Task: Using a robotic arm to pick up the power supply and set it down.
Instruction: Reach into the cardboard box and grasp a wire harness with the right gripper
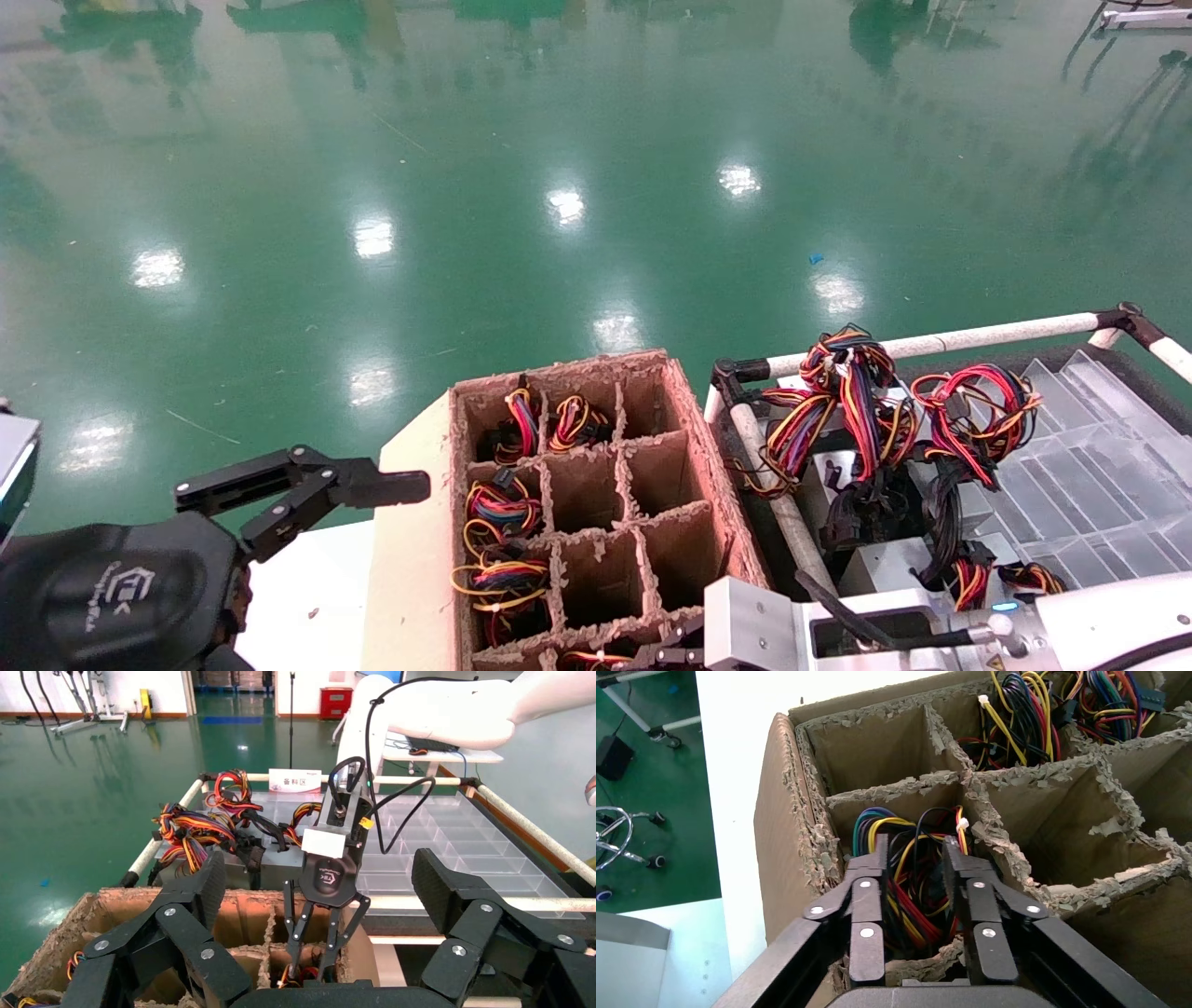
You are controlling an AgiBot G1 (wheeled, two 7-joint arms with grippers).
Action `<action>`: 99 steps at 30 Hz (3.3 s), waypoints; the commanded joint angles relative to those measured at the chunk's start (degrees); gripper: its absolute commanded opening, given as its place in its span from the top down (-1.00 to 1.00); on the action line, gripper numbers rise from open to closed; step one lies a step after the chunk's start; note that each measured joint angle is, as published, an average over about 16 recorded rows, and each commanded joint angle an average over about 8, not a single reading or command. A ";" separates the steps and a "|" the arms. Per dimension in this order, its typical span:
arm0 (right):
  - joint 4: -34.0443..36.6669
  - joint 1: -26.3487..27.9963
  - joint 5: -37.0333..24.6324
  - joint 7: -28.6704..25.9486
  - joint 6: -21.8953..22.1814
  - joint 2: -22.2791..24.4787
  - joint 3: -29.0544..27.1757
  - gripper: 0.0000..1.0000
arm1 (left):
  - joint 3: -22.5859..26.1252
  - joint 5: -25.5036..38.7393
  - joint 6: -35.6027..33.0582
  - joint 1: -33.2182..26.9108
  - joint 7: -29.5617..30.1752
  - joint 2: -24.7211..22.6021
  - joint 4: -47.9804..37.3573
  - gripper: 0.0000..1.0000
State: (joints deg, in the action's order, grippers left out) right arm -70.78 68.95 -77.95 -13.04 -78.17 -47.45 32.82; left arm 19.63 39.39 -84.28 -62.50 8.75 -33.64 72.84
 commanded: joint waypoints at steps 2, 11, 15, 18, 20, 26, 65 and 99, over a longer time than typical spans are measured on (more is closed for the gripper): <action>0.56 0.53 -0.24 0.32 -0.41 -0.31 0.20 1.00 | 0.00 0.00 0.00 0.00 0.00 0.00 0.00 -1.00; 1.42 1.36 0.03 1.09 -1.52 -0.16 0.17 1.00 | 0.01 -0.01 0.00 0.00 -0.01 0.00 0.00 -1.00; 1.36 1.47 1.13 1.37 -1.66 0.09 -0.43 1.00 | 0.02 -0.01 0.01 0.00 -0.01 0.01 0.00 -1.00; 1.15 1.41 2.44 1.65 -1.68 0.41 -1.17 1.00 | 0.02 -0.01 0.01 0.00 -0.01 0.01 0.00 -1.00; 0.96 1.30 3.47 1.83 -1.67 0.70 -1.74 1.00 | 0.02 -0.01 0.01 -0.01 -0.01 0.01 0.00 -1.00; -0.18 0.88 6.30 2.06 -1.99 2.27 -3.42 1.00 | 0.03 -0.02 0.01 -0.01 -0.01 0.01 0.00 -1.00; -2.42 4.41 -0.71 -7.41 -4.03 -0.25 1.48 -0.81 | 0.07 -0.04 0.03 -0.02 -0.03 0.03 0.00 -1.00; -2.93 6.64 -5.93 -6.79 -3.83 -2.44 3.77 1.00 | 0.10 -0.07 0.04 -0.02 -0.05 0.04 0.00 -1.00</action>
State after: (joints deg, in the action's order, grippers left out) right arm -73.65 75.60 -83.76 -19.77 -82.08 -49.90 36.56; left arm 19.73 39.32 -84.24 -62.53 8.70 -33.60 72.84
